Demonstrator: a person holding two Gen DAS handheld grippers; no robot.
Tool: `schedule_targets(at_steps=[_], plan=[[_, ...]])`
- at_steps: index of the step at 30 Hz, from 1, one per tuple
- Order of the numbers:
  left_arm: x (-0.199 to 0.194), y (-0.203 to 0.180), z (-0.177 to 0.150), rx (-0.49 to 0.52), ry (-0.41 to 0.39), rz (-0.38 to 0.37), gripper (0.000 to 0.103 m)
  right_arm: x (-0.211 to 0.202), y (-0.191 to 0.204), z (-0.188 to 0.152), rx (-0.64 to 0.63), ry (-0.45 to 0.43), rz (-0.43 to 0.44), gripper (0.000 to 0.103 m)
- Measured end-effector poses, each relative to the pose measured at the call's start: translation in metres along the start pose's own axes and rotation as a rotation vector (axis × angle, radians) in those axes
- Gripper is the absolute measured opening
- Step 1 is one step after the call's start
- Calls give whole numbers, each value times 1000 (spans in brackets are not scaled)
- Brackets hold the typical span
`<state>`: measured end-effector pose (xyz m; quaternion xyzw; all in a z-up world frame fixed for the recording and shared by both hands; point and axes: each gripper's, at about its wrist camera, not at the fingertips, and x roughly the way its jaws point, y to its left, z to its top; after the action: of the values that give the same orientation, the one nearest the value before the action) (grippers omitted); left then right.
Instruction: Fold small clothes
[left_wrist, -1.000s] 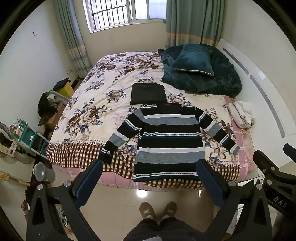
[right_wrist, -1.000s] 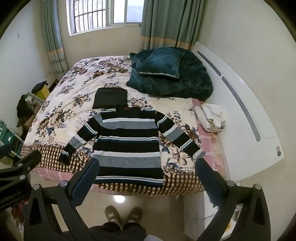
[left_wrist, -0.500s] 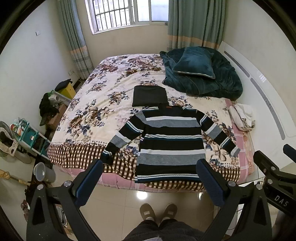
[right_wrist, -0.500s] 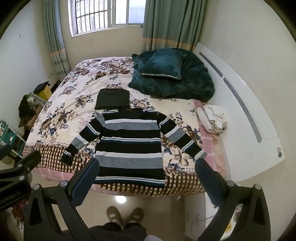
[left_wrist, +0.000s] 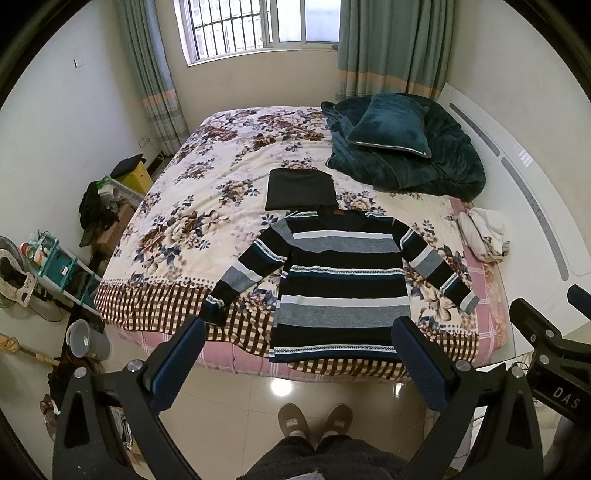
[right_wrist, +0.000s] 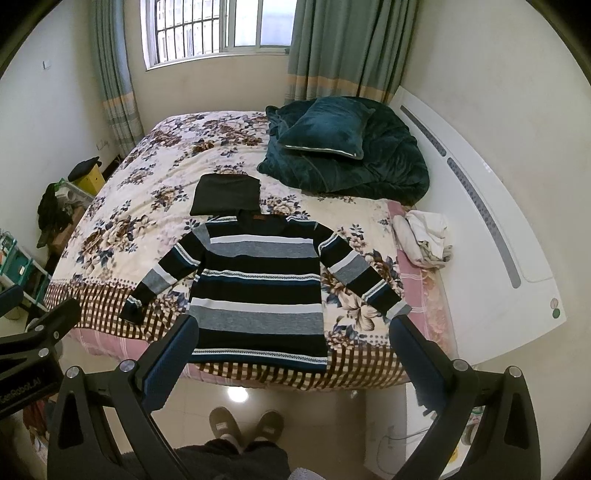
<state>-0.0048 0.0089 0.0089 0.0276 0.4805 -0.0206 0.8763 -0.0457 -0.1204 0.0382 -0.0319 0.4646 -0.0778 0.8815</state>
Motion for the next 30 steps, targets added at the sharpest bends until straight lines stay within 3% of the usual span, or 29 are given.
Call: schedule_targets(at_steps=[30], plan=[[-14, 16, 8, -12, -19, -1, 103, -8, 6, 0, -10, -4, -1, 103]])
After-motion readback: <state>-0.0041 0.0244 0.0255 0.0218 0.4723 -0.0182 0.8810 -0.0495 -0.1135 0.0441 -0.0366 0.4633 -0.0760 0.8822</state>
